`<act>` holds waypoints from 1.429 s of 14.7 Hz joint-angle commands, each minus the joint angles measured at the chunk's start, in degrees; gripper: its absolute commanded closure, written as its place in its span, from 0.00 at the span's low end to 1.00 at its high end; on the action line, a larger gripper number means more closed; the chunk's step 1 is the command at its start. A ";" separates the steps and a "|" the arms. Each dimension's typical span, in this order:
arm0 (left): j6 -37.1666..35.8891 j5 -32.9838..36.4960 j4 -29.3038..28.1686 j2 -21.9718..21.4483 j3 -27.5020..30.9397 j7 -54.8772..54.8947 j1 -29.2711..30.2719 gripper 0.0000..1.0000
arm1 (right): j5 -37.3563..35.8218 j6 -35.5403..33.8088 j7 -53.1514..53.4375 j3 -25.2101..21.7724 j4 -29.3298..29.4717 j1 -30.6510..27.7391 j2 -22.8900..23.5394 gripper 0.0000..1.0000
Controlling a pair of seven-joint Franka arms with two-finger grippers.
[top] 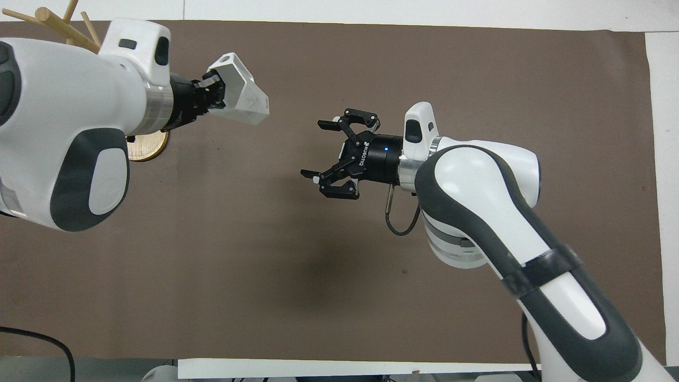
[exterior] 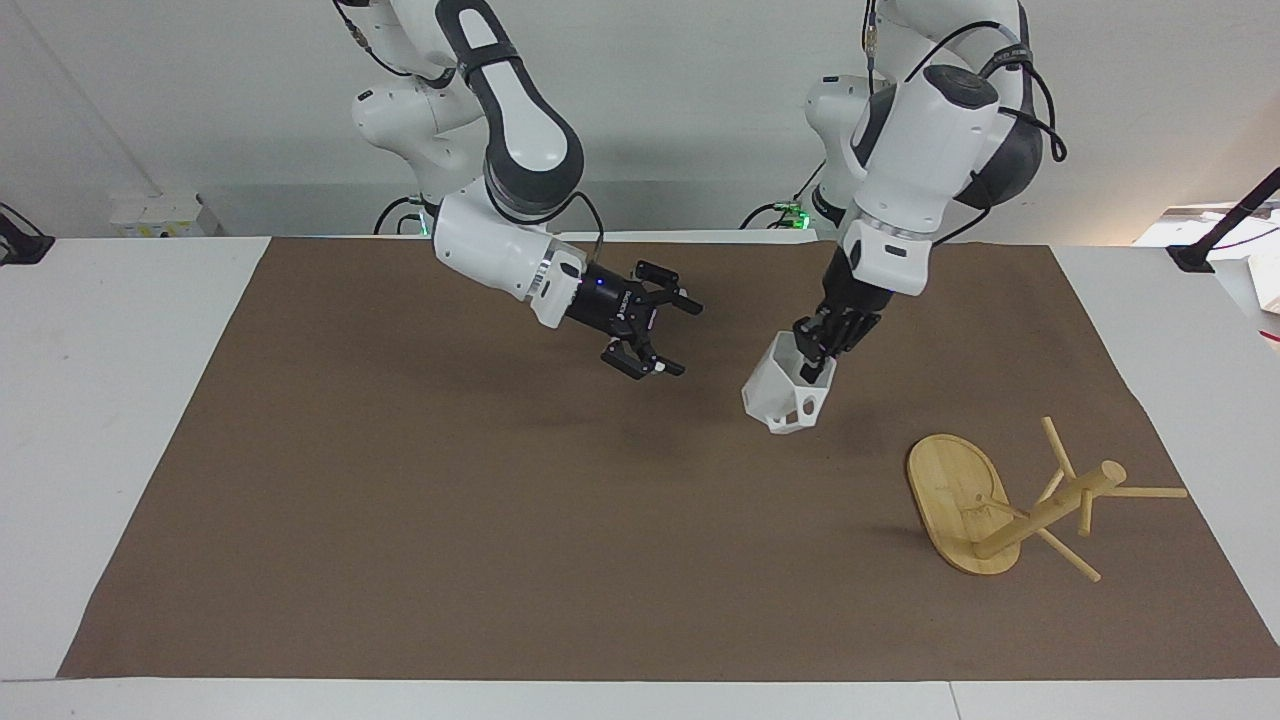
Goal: Hang cup on rack
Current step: 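Carry the mug to the rack with the left gripper while the right gripper withdraws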
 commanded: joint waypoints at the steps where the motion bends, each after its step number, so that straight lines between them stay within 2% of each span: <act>1: 17.12 -0.07 -11.74 -3.57 -0.60 1.89 3.58 1.00 | -12.62 -9.74 3.63 0.11 0.24 -8.61 -1.23 0.00; 3: 23.22 -0.07 -14.15 -2.97 -0.51 2.26 5.00 1.00 | -24.22 -18.35 8.90 0.19 2.70 -15.02 -0.88 0.00; 7: 23.86 -0.07 -14.24 -0.25 -0.60 4.45 8.95 1.00 | -42.76 -29.00 16.19 0.02 5.60 -26.02 -1.05 0.00; 10: 27.01 -0.07 -14.15 2.57 -0.60 8.49 11.76 1.00 | -61.22 -36.30 30.40 0.02 14.02 -28.15 -0.97 0.00; 12: 27.90 0.02 -13.62 4.33 -0.69 10.94 12.82 1.00 | -69.51 -40.52 39.64 0.02 20.96 -27.98 -1.23 0.00; 15: 27.99 0.02 -13.62 5.48 -0.77 12.28 14.23 1.00 | -75.06 -48.77 53.09 -0.07 24.33 -27.71 -3.15 0.00; 17: 27.99 0.02 -13.53 5.48 -0.77 12.36 14.32 1.00 | -76.31 -49.95 62.14 -0.16 24.33 -28.06 -5.70 0.00; 21: 27.90 0.02 -13.53 5.48 -0.77 12.45 15.99 1.00 | -77.01 -55.91 81.11 0.11 29.51 -28.33 -5.89 0.00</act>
